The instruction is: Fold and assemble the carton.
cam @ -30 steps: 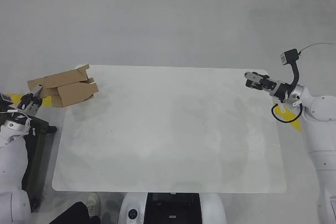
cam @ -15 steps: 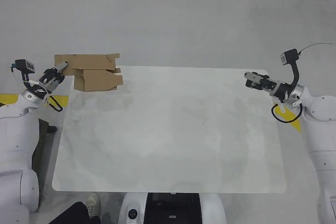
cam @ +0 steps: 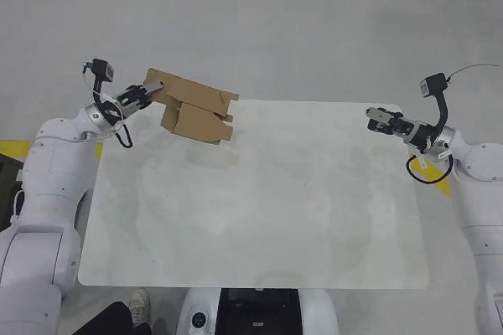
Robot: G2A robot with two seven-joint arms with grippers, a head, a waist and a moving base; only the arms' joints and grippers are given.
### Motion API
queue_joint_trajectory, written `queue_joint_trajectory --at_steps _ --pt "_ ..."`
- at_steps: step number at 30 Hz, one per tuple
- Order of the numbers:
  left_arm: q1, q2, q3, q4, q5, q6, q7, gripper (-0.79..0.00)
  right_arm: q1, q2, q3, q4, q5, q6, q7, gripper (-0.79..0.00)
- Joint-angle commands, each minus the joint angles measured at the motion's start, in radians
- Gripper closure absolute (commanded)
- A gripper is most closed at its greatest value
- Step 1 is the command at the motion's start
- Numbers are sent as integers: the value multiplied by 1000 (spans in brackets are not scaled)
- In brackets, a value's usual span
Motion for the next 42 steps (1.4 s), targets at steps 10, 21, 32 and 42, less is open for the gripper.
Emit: queue_joint_trajectory --at_steps 10,21,32,42 --pt "-34 -84 192 -54 18 24 -24 0 0 0 0 0 0 0 0 -785" --pt "-41 -100 277 -111 10 37 -37 0 0 0 0 0 0 0 0 -785" --pt "-41 -97 295 -126 -10 42 -42 0 0 0 0 0 0 0 0 -785" --pt "-41 -97 295 -126 -10 42 -42 0 0 0 0 0 0 0 0 -785"
